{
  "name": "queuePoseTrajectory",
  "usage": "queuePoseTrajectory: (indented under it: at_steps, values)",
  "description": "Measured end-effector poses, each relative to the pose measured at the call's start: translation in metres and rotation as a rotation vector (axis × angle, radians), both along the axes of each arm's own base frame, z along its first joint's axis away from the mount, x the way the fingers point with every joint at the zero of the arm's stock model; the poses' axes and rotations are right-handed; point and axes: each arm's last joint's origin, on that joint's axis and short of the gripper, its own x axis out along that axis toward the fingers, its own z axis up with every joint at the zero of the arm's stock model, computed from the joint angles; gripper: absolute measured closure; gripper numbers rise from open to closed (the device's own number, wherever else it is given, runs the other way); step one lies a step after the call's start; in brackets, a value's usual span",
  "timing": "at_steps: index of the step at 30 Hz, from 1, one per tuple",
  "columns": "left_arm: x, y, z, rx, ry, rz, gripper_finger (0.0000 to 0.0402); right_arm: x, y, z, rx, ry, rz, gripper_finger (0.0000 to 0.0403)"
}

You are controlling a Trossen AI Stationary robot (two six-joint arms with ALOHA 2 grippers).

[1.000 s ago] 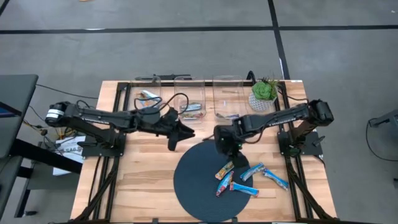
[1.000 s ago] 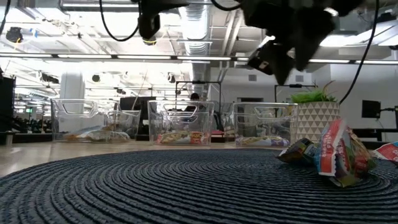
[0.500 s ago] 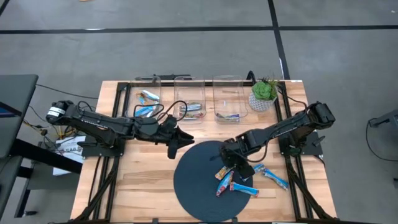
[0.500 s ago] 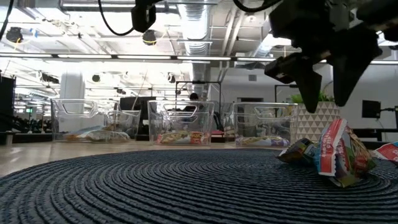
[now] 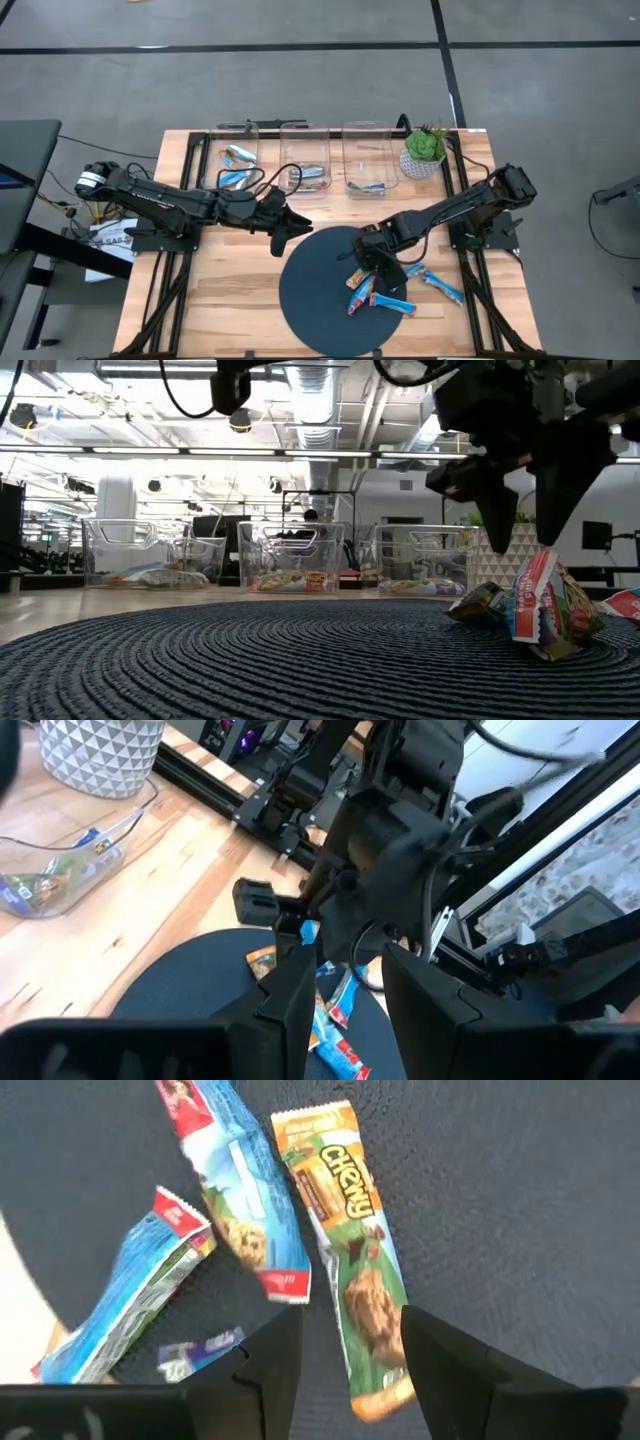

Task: Pick and place Granola Bars by type
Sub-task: Put the yellow granola bar into the left transparent bin

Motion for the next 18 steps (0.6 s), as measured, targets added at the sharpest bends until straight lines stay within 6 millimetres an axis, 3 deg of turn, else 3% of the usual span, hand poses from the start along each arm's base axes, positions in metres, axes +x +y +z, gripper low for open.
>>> queuePoseTrajectory:
  at_steps: [11, 18]
  values:
    - [0.0, 0.0, -0.002, -0.014, 0.017, 0.006, 0.0291, 0.012, 0.001, -0.045, -0.055, 0.117, -0.008, 0.0239]
    - [0.0, 0.0, -0.002, -0.014, 0.017, 0.009, 0.0291, 0.013, 0.001, -0.047, -0.092, 0.107, -0.016, 0.0248]
